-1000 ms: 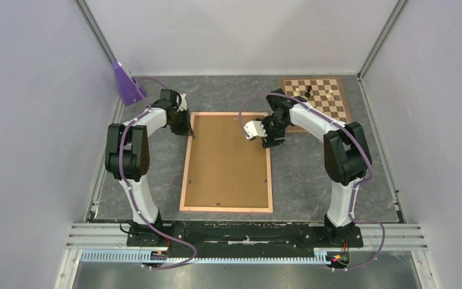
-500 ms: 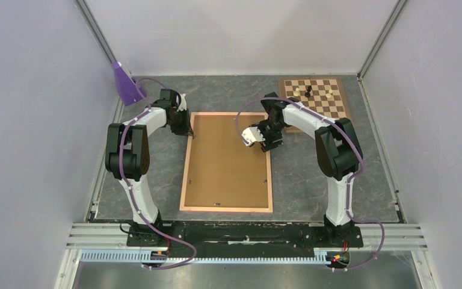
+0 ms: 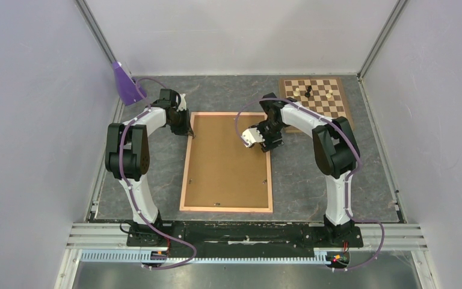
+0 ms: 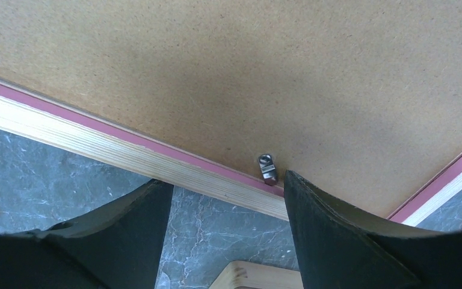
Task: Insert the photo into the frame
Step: Install the photo frame at the center of the board.
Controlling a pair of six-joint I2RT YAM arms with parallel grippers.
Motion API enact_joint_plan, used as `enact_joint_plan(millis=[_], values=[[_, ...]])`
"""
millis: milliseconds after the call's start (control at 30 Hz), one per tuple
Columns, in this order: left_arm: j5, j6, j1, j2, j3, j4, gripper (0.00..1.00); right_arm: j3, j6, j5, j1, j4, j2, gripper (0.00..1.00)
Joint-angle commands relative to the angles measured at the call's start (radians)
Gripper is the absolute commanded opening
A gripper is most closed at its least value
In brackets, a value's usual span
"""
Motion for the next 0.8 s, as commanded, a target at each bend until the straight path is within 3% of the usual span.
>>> enact_joint_plan(millis=[0, 767], values=[[-0.037, 0.004, 0.006, 0.045, 0.014, 0.037, 0.02, 0.05, -0.039, 0.023, 0.008, 0.002, 0.029, 0.71], [-0.046, -0.002, 0.006, 0.043, 0.009, 0.037, 0.02, 0.038, -0.048, -0.005, 0.013, -0.056, 0.039, 0.56]])
